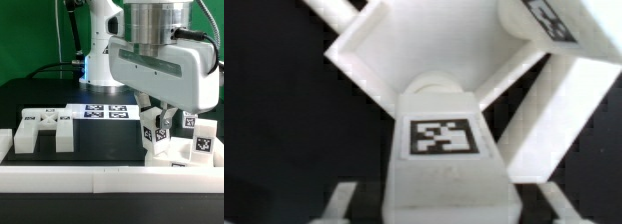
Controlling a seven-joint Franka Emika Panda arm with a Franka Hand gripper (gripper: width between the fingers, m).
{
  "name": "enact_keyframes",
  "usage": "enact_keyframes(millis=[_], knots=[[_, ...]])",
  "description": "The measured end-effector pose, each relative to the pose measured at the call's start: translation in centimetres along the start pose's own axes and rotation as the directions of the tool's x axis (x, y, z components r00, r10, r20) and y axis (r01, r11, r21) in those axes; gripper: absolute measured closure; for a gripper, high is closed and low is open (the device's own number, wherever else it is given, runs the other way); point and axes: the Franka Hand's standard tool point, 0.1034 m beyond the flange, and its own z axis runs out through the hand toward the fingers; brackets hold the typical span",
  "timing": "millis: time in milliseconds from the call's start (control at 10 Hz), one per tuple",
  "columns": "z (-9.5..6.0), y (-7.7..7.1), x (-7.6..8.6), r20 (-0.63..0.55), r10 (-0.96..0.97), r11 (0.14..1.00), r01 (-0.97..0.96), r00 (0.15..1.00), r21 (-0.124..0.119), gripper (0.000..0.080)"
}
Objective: Assemble chair
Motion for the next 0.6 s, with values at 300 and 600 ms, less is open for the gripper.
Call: enact_keyframes(millis=[300, 600], knots=[[0.05, -0.11, -0.34, 0.000, 0.222, 0.975, -0.222, 0.975, 0.000, 0.0508], [0.06, -0.33, -0.93, -0.004, 0.448, 0.894, -0.448, 0.894, 0.004, 0.0508]])
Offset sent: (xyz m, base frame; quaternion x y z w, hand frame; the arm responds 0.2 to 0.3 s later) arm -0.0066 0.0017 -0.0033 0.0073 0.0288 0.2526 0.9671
